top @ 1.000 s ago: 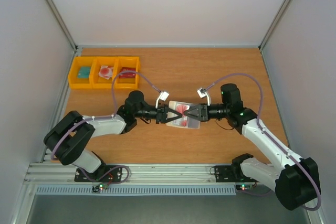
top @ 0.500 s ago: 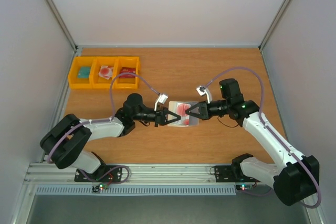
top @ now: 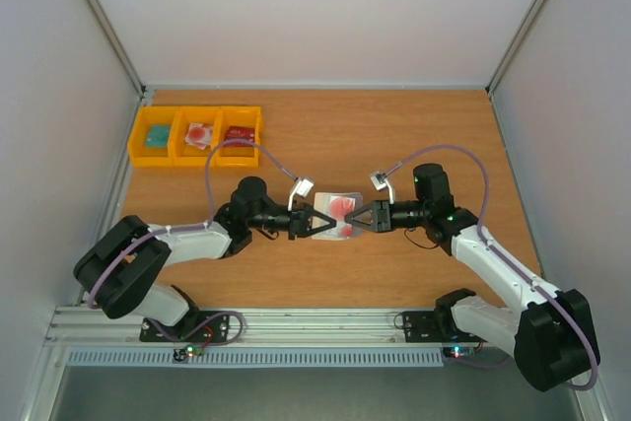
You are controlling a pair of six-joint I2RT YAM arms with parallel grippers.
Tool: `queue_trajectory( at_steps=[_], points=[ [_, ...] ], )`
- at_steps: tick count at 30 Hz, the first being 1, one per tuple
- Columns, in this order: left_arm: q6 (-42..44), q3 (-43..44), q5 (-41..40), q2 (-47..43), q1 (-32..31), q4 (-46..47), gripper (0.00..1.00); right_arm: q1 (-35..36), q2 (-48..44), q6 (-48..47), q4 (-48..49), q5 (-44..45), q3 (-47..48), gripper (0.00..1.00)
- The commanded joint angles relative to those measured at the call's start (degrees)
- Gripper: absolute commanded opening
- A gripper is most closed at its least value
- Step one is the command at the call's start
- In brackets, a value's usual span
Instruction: Take the credit cards out of the card holder
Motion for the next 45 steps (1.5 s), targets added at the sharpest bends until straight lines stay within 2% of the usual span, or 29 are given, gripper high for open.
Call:
queue_trajectory(
  at_steps=[1,6,12,15,20,24,30,33,38,40,43,45],
  points=[
    [1.7,-0.1,-1.0,-0.5,0.4,2.9,0.0,0.4,-1.8,6.9,11.1,-2.8,-1.6,0.14],
    [1.4,-0.7,-1.5,-1.2,0.6,2.8,0.0,0.4,-3.1,5.0,7.4,-2.4,-1.8,0.01],
    [1.1,-1.6,-1.7,-1.8,1.3,3.1,0.0,-0.7,-7.5,-2.5,-8.8,5.5,1.2,0.01],
    [0.6,-2.1,-1.6,-2.2,1.6,3.2,0.01,-1.3,-9.3,-2.1,-9.7,7.3,0.4,0.01],
    [0.7,-2.1,-1.3,-2.5,1.6,3.2,0.01,-1.3,-7.9,0.1,-7.4,5.1,0.5,0.01],
    [0.6,-2.5,-1.6,-3.0,1.8,3.0,0.0,-1.5,-8.9,-6.4,-16.0,8.3,4.0,0.01],
    [0.4,-3.8,-2.5,-4.3,3.4,1.0,0.0,-6.0,-11.7,-9.7,-28.2,16.4,7.5,0.01],
    [-0.6,-4.3,-5.8,-4.7,6.5,-5.7,0.0,-7.3,-14.3,-8.5,-27.7,18.1,7.3,0.01],
    [-3.1,-5.4,-17.6,-2.5,14.2,-25.8,0.0,-7.3,-13.6,-7.8,-25.4,14.7,8.4,0.01],
    [-5.0,-5.9,-15.8,-0.1,16.6,-27.5,0.0,-7.1,-13.1,-8.9,-26.4,14.2,9.5,0.01],
    [-4.0,-4.4,-8.4,3.4,16.9,-28.7,0.0,-6.6,-13.0,-9.3,-26.2,12.3,10.3,0.01],
    [-4.2,-3.7,-10.3,5.5,18.4,-34.1,0.0,-6.3,-12.8,-8.9,-25.2,11.1,10.2,0.01]
  ],
)
